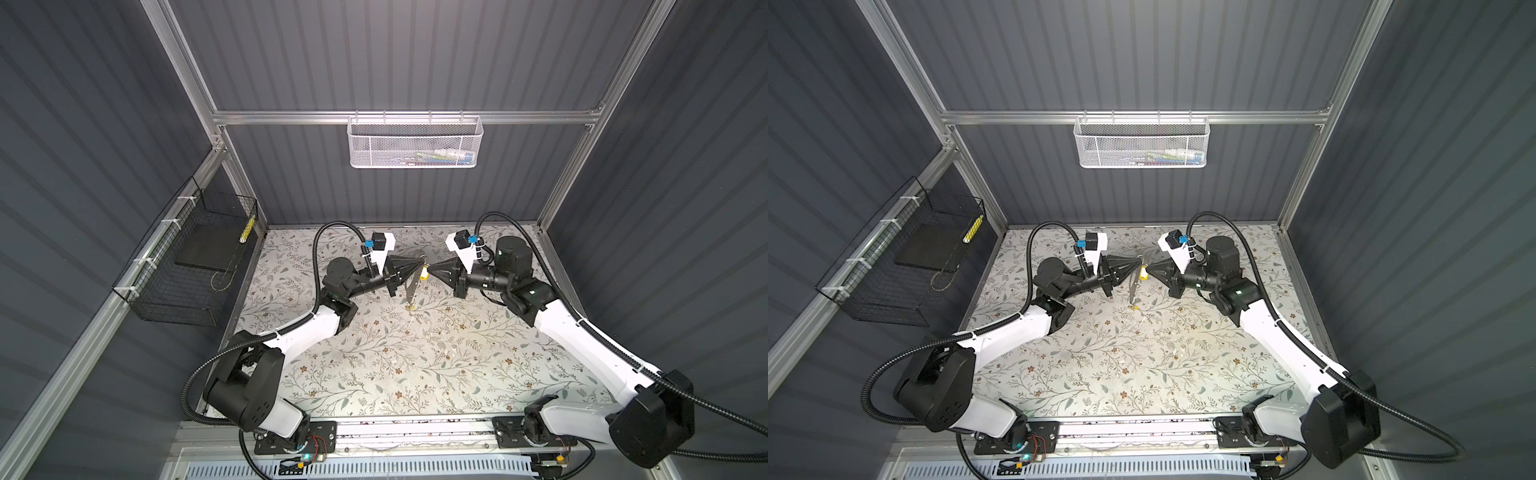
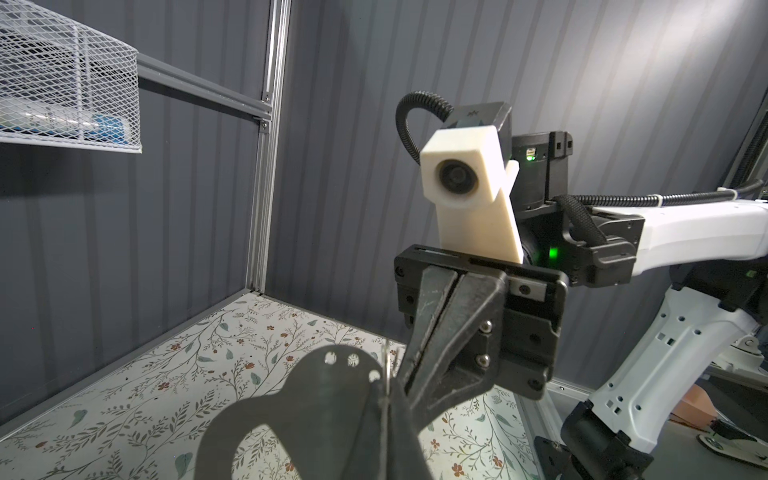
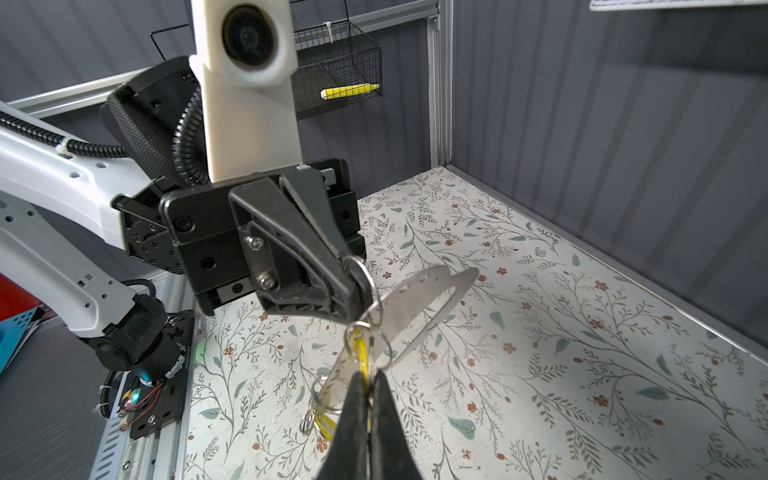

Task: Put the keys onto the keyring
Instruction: 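Hold the plate between both grippers with the key hanging from the ring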

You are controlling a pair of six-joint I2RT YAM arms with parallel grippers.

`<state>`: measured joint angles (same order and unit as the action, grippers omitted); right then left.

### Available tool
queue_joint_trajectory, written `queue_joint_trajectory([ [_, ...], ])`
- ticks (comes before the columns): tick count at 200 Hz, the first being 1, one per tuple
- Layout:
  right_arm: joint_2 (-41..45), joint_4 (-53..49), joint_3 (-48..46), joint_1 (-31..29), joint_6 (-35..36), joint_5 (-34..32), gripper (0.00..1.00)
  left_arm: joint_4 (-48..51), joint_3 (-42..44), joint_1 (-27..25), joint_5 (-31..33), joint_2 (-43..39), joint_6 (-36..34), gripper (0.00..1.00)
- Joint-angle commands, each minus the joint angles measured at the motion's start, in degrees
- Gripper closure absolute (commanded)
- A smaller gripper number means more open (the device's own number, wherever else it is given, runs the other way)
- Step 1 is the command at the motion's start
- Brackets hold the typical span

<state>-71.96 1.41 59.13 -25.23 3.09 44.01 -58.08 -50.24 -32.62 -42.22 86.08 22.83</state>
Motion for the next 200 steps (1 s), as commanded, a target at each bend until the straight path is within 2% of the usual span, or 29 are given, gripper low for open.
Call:
queue_joint_trajectory([
  [1,-0.59,-4.11,2.22,-0.47,2.42,5.10,1.00,-5.49,0.13,0.10,-0.43,0.92,2.00,1.00],
  [45,-1.56,-7.70,3.53,-0.77,4.54,5.59,1.00,-6.38,0.14,0.15,-0.61,1.37,2.57,1.00],
  [71,-0.84,-6.52,2.74,-0.64,3.86,3.12,0.81,-6.34,0.37,0.12,-0.58,1.13,2.47,1.00],
  [95,0.80,-4.94,1.45,0.20,3.07,1.25,0.72,-5.99,0.62,0.10,-0.63,0.66,2.15,1.00],
  [148,5.98,-2.44,-0.27,2.64,2.61,1.14,0.70,-5.28,0.48,0.10,-2.44,0.65,1.78,1.00],
  [200,5.78,-1.93,1.39,3.10,3.89,2.30,0.70,-5.50,-0.35,0.10,-5.52,1.17,2.25,1.00],
])
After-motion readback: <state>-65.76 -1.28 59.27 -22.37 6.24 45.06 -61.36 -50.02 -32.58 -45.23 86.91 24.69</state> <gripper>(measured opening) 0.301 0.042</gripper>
